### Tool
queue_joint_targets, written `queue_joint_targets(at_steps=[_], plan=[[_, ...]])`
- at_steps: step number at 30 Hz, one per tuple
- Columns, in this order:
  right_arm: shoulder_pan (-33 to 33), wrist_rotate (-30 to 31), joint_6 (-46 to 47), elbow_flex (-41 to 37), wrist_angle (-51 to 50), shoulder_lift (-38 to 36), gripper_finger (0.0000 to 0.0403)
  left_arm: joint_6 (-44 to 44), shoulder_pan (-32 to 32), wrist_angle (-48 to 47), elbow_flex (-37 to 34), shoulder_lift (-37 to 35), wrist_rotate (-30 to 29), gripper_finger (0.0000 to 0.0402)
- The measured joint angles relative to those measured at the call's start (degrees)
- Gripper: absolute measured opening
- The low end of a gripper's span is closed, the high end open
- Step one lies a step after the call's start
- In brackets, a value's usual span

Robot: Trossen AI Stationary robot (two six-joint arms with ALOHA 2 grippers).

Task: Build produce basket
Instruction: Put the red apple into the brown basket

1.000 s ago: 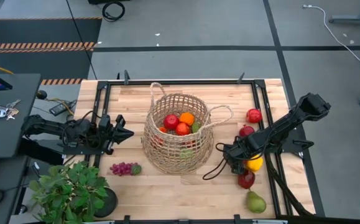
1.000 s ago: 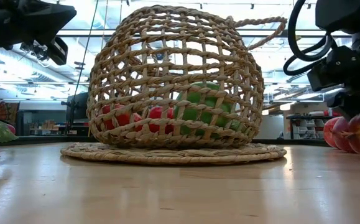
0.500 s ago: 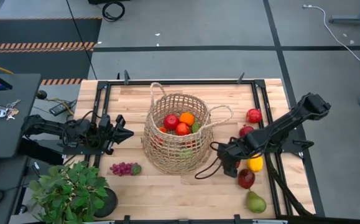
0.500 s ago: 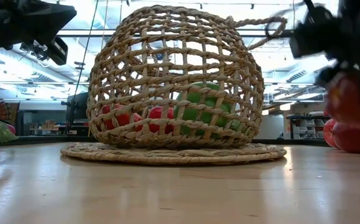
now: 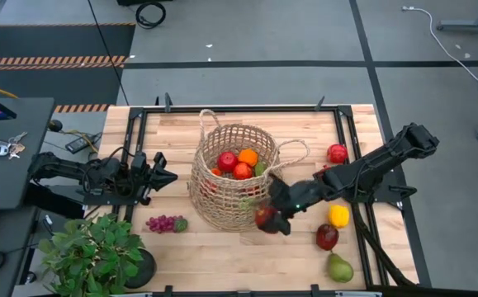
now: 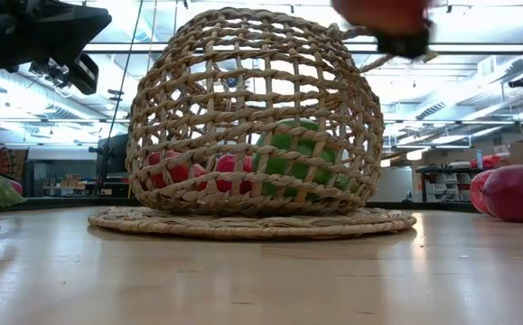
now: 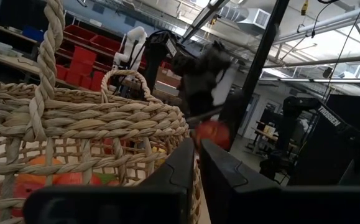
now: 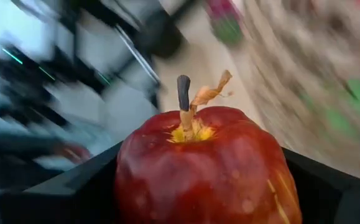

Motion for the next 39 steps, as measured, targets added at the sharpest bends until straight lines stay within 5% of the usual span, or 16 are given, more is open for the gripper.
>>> queue_joint_targets(at_steps=[11, 17, 23, 31, 39], plan=[[-7.00, 0.00, 1.70, 0.00, 45.89, -0.07, 0.0348, -0.01, 0.00, 0.00, 0.00, 0.00, 0.02, 0.0028], [-12.00, 0.33, 4.21, 0.54, 55.67, -0.08, 0.0348, -0.01, 0.00, 0.01, 0.00, 0.00, 0.00, 0.0034], [-16.51, -1.90, 0.86, 8.19, 45.84, -0.07, 0.0348, -0.02, 0.00, 0.00, 0.00, -0.02, 0.02, 0.0029], [-23.95, -6.88, -12.01, 22.38, 9.91, 0.22, 0.0348, -0.02, 0.00, 0.00, 0.00, -0.02, 0.00, 0.0025], [-29.93, -10.89, -16.11, 23.61, 8.22, 0.15, 0.0347, 0.01, 0.00, 0.00, 0.00, -0.02, 0.02, 0.0033]])
